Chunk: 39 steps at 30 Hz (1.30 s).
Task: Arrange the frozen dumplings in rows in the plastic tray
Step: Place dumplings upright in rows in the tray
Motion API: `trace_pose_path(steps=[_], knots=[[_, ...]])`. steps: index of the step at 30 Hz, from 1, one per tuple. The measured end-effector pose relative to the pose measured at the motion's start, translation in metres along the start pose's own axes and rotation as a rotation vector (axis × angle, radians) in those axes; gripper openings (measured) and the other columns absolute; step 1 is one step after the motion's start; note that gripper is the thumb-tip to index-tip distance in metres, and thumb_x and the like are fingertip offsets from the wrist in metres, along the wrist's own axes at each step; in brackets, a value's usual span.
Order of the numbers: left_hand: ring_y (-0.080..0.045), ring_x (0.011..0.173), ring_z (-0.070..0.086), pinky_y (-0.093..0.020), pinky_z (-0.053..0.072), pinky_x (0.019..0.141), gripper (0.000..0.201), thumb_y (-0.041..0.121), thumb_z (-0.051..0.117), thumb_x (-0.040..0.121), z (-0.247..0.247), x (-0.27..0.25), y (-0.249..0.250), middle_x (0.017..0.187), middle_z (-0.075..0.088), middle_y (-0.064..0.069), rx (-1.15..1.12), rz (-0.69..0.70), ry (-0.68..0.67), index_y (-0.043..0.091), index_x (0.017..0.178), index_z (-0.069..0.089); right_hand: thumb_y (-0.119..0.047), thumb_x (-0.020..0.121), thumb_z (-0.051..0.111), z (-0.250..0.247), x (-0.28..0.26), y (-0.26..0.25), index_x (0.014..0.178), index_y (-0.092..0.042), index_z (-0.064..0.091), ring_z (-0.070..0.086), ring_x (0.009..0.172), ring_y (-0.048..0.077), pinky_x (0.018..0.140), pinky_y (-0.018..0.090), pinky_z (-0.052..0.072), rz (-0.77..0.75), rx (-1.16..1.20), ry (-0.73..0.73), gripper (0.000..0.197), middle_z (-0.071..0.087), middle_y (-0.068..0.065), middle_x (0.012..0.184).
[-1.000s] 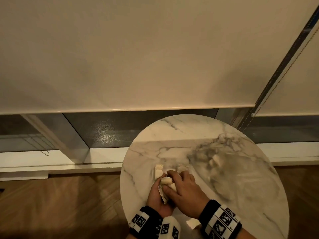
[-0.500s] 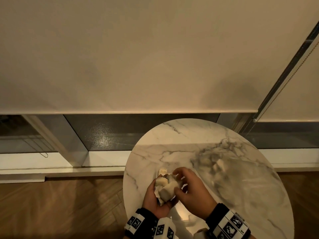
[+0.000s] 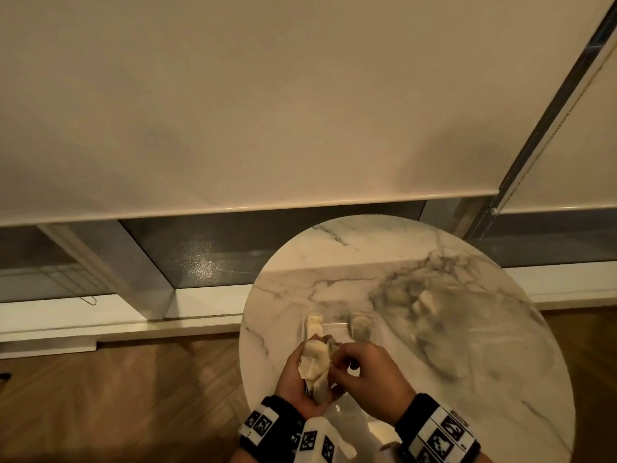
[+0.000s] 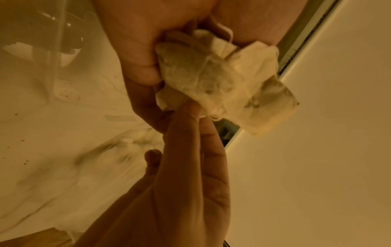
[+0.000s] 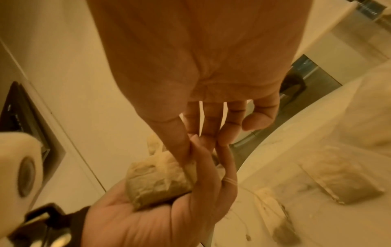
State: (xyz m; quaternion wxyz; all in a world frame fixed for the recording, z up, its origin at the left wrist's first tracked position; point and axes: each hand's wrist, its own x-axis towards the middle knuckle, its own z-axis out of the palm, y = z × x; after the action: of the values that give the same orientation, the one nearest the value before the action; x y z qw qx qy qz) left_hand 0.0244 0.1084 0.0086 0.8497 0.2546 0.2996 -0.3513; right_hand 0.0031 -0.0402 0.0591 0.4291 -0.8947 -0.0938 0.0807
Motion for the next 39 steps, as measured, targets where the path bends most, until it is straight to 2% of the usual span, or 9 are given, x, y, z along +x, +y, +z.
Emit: trace_pose_path(steps=[3, 8, 13, 18, 25, 29, 32, 34, 39], knots=[[-0.031, 0.091, 0.063, -0.04, 0.045, 0.084, 0.035, 0.032, 0.067, 0.069, 0.001, -0.001, -0.004, 0.102, 0.068, -0.012, -0.019, 0.007, 0.027, 0.013, 0.098, 0.07, -0.021, 0.082, 0.071, -0.004, -0.003, 0.006, 0.077, -0.023, 0.071, 0.058, 0.083, 0.001, 0.07, 0.012, 0.043, 0.048, 0.059, 0.015, 0.005, 0.068, -0.011, 0.077], [-0.029, 0.06, 0.062, -0.033, 0.053, 0.059, 0.021, 0.022, 0.065, 0.079, -0.002, 0.001, -0.006, 0.083, 0.064, -0.011, -0.184, -0.035, -0.153, 0.011, 0.096, 0.06, -0.009, 0.081, 0.071, -0.009, -0.003, 0.015, 0.076, -0.017, 0.07, 0.067, 0.078, 0.008, 0.066, 0.026, 0.054, 0.149, 0.419, 0.033, 0.009, 0.072, -0.001, 0.083], [-0.032, 0.075, 0.068, -0.031, 0.052, 0.057, 0.033, 0.034, 0.052, 0.092, -0.015, 0.009, 0.0, 0.107, 0.06, -0.014, -0.227, -0.06, -0.117, 0.013, 0.117, 0.056, -0.001, 0.085, 0.07, -0.014, 0.0, 0.014, 0.082, 0.001, 0.062, 0.067, 0.073, 0.026, 0.06, 0.034, 0.052, 0.265, 0.798, 0.089, 0.009, 0.069, 0.025, 0.079], [-0.029, 0.077, 0.064, -0.032, 0.054, 0.052, 0.038, 0.038, 0.049, 0.095, -0.016, 0.004, 0.008, 0.092, 0.067, -0.015, -0.241, -0.046, -0.057, 0.005, 0.095, 0.068, 0.004, 0.085, 0.068, -0.012, 0.004, 0.02, 0.101, 0.003, 0.061, 0.066, 0.071, 0.03, 0.055, 0.031, 0.051, 0.406, 0.944, 0.145, 0.017, 0.07, 0.025, 0.081], [-0.034, 0.074, 0.066, -0.034, 0.055, 0.05, 0.035, 0.037, 0.049, 0.095, -0.032, 0.002, 0.019, 0.093, 0.064, -0.015, -0.292, -0.01, -0.037, 0.006, 0.098, 0.065, 0.009, 0.079, 0.072, -0.009, 0.01, 0.021, 0.115, -0.002, 0.061, 0.069, 0.08, 0.03, 0.066, 0.031, 0.057, 0.403, 1.12, 0.112, 0.039, 0.067, 0.025, 0.09], [-0.034, 0.077, 0.062, -0.032, 0.055, 0.049, 0.03, 0.031, 0.056, 0.085, -0.036, -0.009, 0.023, 0.089, 0.066, -0.016, -0.311, 0.029, -0.012, 0.004, 0.088, 0.067, 0.01, 0.082, 0.071, -0.006, 0.014, 0.026, 0.105, 0.0, 0.058, 0.065, 0.077, 0.029, 0.07, 0.035, 0.058, 0.377, 0.962, 0.104, 0.029, 0.067, 0.022, 0.082], [-0.034, 0.075, 0.064, -0.032, 0.054, 0.052, 0.028, 0.03, 0.058, 0.082, -0.043, -0.014, 0.026, 0.089, 0.066, -0.017, -0.329, 0.052, 0.005, 0.005, 0.091, 0.066, -0.009, 0.083, 0.078, -0.003, 0.02, 0.033, 0.09, -0.005, 0.064, 0.065, 0.069, 0.023, 0.073, 0.036, 0.059, 0.324, 0.615, 0.065, 0.017, 0.073, 0.01, 0.073], [-0.034, 0.076, 0.063, -0.032, 0.054, 0.051, 0.028, 0.029, 0.057, 0.081, -0.048, -0.017, 0.029, 0.091, 0.065, -0.017, -0.345, 0.064, 0.015, 0.004, 0.09, 0.066, -0.025, 0.08, 0.083, 0.0, 0.025, 0.037, 0.085, -0.01, 0.07, 0.069, 0.07, 0.023, 0.073, 0.034, 0.059, 0.307, 0.481, 0.016, 0.02, 0.075, 0.008, 0.075], [-0.031, 0.08, 0.058, -0.031, 0.053, 0.05, 0.032, 0.029, 0.055, 0.079, -0.057, -0.025, 0.033, 0.086, 0.064, -0.019, -0.398, 0.092, 0.011, 0.001, 0.091, 0.064, -0.026, 0.079, 0.081, 0.016, 0.051, 0.056, 0.085, -0.023, 0.076, 0.068, 0.081, 0.014, 0.071, 0.027, 0.056, 0.334, 0.204, -0.042, 0.009, 0.074, -0.003, 0.084]])
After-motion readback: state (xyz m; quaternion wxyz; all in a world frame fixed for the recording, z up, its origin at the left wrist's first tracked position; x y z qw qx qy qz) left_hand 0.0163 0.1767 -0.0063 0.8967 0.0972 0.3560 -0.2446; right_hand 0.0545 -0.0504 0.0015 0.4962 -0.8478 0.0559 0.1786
